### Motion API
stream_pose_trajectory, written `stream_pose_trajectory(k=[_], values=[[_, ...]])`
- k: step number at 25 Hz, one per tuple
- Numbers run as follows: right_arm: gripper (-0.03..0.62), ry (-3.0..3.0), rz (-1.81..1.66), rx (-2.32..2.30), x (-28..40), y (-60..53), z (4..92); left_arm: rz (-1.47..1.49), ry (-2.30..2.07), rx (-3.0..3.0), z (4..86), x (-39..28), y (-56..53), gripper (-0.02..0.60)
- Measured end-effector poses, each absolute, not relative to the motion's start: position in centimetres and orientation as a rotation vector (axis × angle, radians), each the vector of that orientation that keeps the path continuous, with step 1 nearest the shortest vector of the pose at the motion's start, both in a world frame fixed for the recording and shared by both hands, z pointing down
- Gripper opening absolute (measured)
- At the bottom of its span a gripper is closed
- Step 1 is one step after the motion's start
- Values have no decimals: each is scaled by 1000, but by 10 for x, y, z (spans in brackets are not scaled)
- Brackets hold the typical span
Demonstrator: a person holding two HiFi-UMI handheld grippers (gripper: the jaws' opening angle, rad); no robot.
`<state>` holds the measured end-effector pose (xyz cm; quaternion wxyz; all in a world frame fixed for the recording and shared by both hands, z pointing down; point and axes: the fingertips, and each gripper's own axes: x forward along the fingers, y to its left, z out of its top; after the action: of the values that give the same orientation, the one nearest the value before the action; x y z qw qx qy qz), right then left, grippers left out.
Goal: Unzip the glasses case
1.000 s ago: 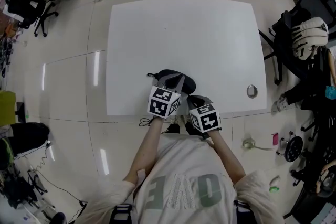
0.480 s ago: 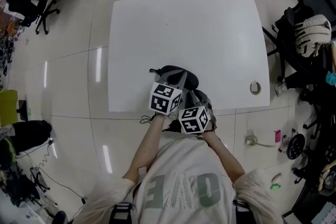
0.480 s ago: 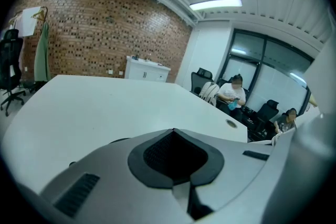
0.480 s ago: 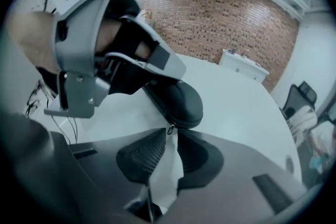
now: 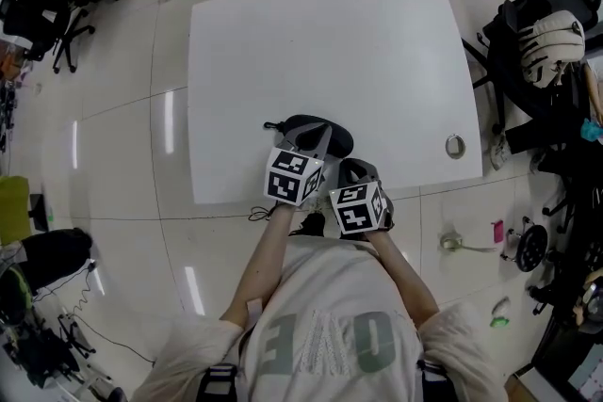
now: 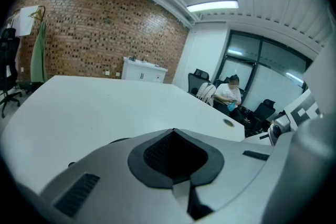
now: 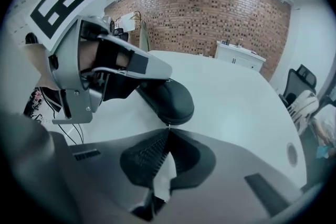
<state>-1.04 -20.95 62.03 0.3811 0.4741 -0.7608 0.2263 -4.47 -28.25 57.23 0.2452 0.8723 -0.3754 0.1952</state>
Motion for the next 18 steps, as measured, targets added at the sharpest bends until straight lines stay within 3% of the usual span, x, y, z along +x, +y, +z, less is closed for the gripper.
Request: stream_pose_trajectory(k=[12, 18], values=[[-2, -1903, 566, 1437, 51, -247, 599, 383, -1106, 2254, 560, -52, -275, 3], [-2, -2036, 453, 1075, -12, -200, 618, 473, -1132, 2313, 555, -49, -266, 3]])
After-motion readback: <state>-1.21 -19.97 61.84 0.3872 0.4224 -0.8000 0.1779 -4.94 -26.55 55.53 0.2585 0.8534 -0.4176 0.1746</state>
